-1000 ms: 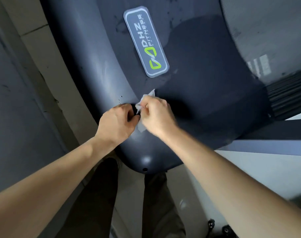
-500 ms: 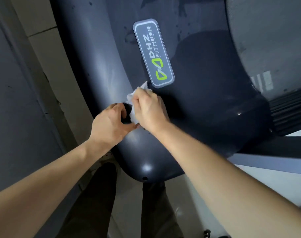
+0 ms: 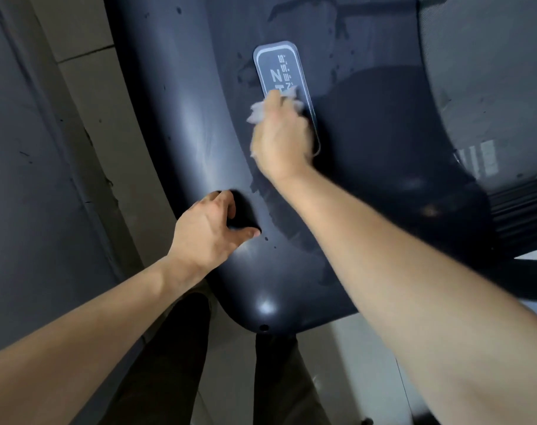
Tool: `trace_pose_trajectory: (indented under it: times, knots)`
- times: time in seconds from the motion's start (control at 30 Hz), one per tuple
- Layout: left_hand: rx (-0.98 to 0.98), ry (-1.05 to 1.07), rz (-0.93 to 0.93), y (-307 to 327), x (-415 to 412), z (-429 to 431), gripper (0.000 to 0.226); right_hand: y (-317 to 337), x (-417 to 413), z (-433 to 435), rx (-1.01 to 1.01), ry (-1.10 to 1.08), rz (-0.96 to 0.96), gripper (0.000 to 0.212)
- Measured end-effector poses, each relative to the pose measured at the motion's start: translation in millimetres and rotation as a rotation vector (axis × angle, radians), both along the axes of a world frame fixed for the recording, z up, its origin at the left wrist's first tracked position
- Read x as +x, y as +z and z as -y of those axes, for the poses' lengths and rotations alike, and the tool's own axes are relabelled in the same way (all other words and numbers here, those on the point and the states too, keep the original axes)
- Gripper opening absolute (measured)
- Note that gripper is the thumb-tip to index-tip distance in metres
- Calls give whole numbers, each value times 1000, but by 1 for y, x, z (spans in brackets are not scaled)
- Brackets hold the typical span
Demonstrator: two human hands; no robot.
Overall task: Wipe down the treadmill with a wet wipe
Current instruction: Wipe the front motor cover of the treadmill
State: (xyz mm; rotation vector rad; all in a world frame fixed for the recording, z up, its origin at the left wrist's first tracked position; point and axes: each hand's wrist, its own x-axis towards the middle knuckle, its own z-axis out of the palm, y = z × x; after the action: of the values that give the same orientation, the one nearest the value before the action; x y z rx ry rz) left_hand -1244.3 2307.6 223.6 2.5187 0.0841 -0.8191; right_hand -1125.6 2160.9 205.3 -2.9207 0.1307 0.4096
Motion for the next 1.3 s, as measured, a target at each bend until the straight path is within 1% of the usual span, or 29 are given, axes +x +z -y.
trace_pose_trajectory:
  times: [0.03, 0.07, 0.1, 0.13, 0.17, 0.2, 0.23, 0.27, 0.3, 0.33, 0.37, 0.43, 0.5, 0.57, 0.63, 0.7, 0.77, 0.8, 0.83, 0.87, 0.9, 0.97, 1.0, 1.07, 1.1, 1.13, 1.2, 1.3]
  knots:
    - [-15, -12, 5, -1, 0, -2, 51, 4, -11, -14, 32, 172, 8, 34]
    - [-29, -27, 6, -2, 0, -5, 49, 8, -17, -18, 91, 293, 8, 32]
    - [-41, -42, 5, -2, 0, -8, 47, 7, -14, -9, 136, 362, -14, 33]
    - [-53, -59, 6, -2, 0, -11, 45, 4, -6, 8, 143, 366, -25, 38]
    - [-67, -77, 11, -2, 0, -13, 44, 0, 6, 30, 93, 292, -38, 45]
    - [-77, -91, 18, -2, 0, -15, 42, -6, 19, 55, 37, 160, -30, 49]
    - [-84, -100, 28, -2, 0, -15, 41, -10, 32, 82, 12, -22, -7, 46]
    - [-87, -101, 38, -3, 0, -16, 41, -13, 39, 106, 3, -204, 14, 39]
    - [-90, -101, 46, -3, 0, -16, 40, -15, 42, 120, 3, -343, 12, 32]
    - [-95, -97, 52, -4, -1, -16, 40, -16, 41, 122, 11, -397, 18, 28]
    - [-99, -92, 57, -5, -2, -15, 40, -17, 36, 110, 36, -388, 21, 27]
    - [-102, -75, 65, -7, -5, -16, 40, -12, 14, 61, 145, -259, 54, 22]
    - [-99, -57, 72, -8, -8, -17, 39, -7, -21, 10, 287, -64, 98, 16]
    - [-86, -37, 74, -7, -8, -20, 39, -2, -66, -16, 341, 42, 139, 15]
    - [-74, -17, 73, -6, -9, -27, 39, -2, -122, -4, 325, 102, 138, 17]
    - [-87, -22, 57, -5, -8, -35, 40, 5, -175, 24, 275, 182, 54, 17]
    - [-107, -47, 24, -6, -8, -41, 40, 14, -199, 47, 259, 255, -31, 22]
    - [-110, -59, 13, -6, -8, -42, 40, 15, -192, 50, 272, 272, -33, 24]
    - [-109, -66, 5, -7, -9, -42, 41, 17, -176, 47, 291, 273, -2, 21]
    - [-106, -64, 0, -8, -9, -41, 41, 14, -152, 39, 303, 253, 41, 15]
    - [-103, -57, -2, -8, -9, -40, 41, 10, -121, 29, 287, 212, 103, 14]
    - [-100, -41, 12, -10, -10, -38, 41, 0, -53, 5, 274, 118, 223, 28]
    - [-98, -38, 27, -11, -10, -38, 42, 1, -23, -7, 288, 69, 205, 26]
    - [-86, -31, 49, -11, -12, -37, 42, 0, 1, -20, 271, 64, 159, 12]
    - [-76, -32, 55, -11, -14, -37, 42, -1, -6, -18, 268, 97, 172, 10]
    - [-65, -33, 60, -10, -15, -36, 41, -2, -24, -13, 266, 109, 160, 16]
    - [-63, -28, 83, -7, -21, -31, 38, -4, -90, 9, 268, 94, 168, 23]
    - [-129, 36, 122, 1, -40, -12, 36, 0, -209, 61, 219, 107, 105, 9]
